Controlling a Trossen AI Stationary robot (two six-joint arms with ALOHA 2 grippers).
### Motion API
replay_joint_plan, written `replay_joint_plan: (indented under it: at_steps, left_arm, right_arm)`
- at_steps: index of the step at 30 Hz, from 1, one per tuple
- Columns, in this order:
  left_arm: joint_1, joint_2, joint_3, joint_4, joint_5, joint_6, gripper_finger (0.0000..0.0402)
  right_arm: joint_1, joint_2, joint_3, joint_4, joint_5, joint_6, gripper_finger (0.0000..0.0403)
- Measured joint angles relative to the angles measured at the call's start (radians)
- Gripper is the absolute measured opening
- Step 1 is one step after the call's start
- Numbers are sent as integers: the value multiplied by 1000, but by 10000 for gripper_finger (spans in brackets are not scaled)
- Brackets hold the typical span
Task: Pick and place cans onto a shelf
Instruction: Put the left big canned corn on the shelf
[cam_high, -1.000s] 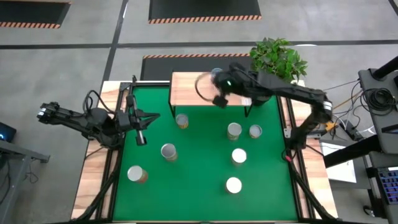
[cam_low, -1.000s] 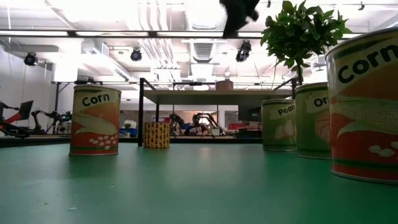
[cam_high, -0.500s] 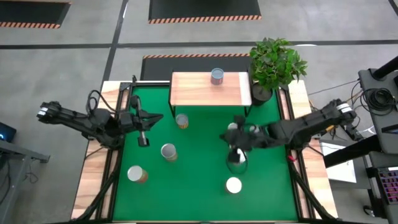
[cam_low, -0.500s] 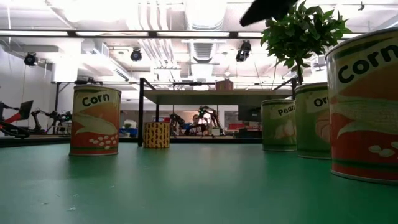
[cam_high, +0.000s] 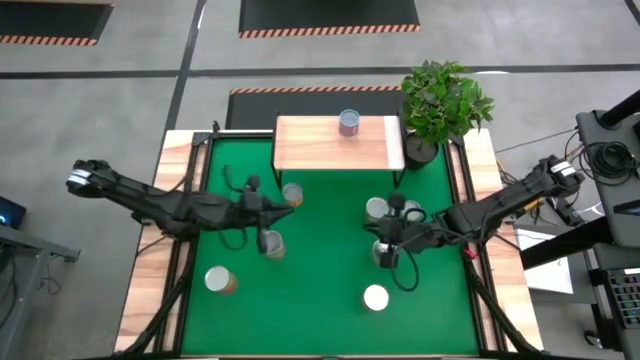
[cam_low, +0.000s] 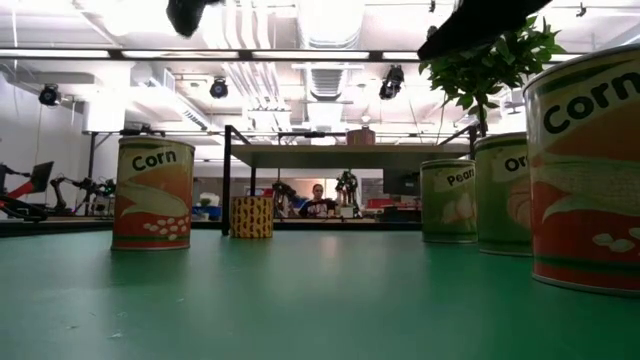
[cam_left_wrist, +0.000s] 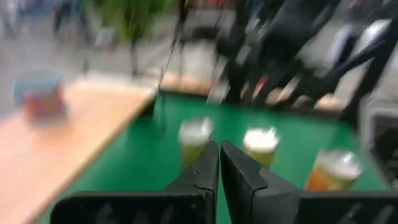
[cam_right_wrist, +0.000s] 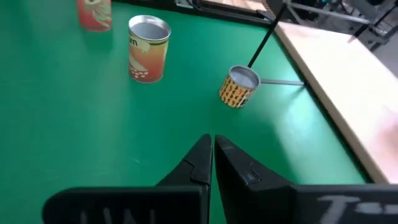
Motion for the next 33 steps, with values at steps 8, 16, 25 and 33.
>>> replay_joint_plan:
  at_steps: [8, 16, 25, 33]
  left_arm:
    - [49, 321, 354, -755, -50, -396, 0]
    - [51, 608, 678, -1249, 129, -436, 0]
    - [49, 687, 832, -1388, 441, -507, 45]
    - [40, 673, 766, -1417, 350, -791, 215]
  right_arm:
    - [0, -81, 0, 32, 1, -108, 9]
    - [0, -82, -12, 28, -1, -118, 9]
    - [0, -75, -15, 12, -16, -134, 9]
    - [0, -75, -15, -56, -18, -92, 9]
